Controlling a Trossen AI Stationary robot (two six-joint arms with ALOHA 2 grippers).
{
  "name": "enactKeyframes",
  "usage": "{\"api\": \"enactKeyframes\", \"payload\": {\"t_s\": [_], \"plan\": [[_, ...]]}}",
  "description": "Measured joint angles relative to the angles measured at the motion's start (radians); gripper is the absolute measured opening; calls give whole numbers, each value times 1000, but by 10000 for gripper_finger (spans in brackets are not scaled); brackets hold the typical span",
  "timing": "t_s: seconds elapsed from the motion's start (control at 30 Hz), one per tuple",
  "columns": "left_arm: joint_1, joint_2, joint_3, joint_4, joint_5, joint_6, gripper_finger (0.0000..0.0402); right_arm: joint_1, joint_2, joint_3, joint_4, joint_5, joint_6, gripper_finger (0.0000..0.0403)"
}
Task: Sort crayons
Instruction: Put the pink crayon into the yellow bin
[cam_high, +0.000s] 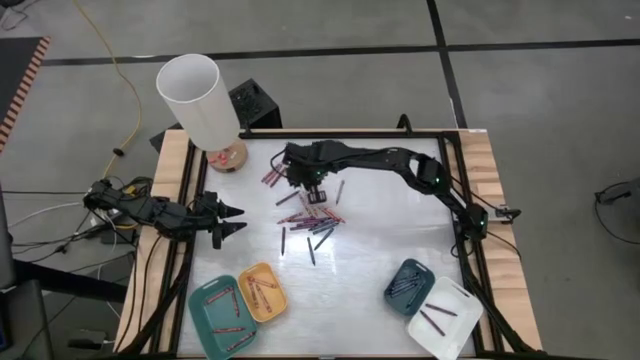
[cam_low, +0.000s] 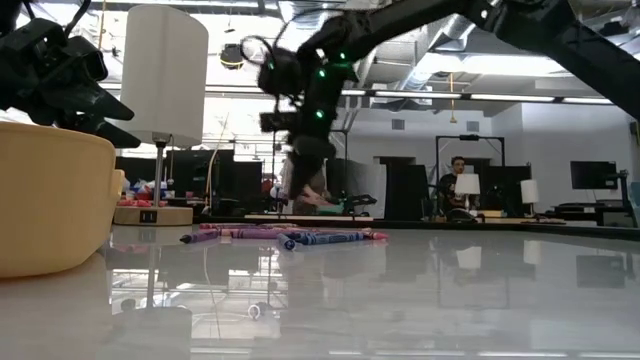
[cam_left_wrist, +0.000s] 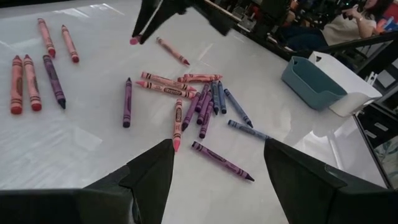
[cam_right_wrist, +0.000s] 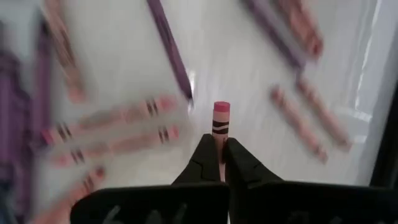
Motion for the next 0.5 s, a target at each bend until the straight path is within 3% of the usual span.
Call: {"api": "enactKeyframes", "payload": {"t_s": [0.27,0.5], "plan": [[0,0,0,0,0,0,240,163,-18,91,93,-24,2,0],[0,0,0,0,0,0,240,313,-18,99,304,-52,-5,0]]}}
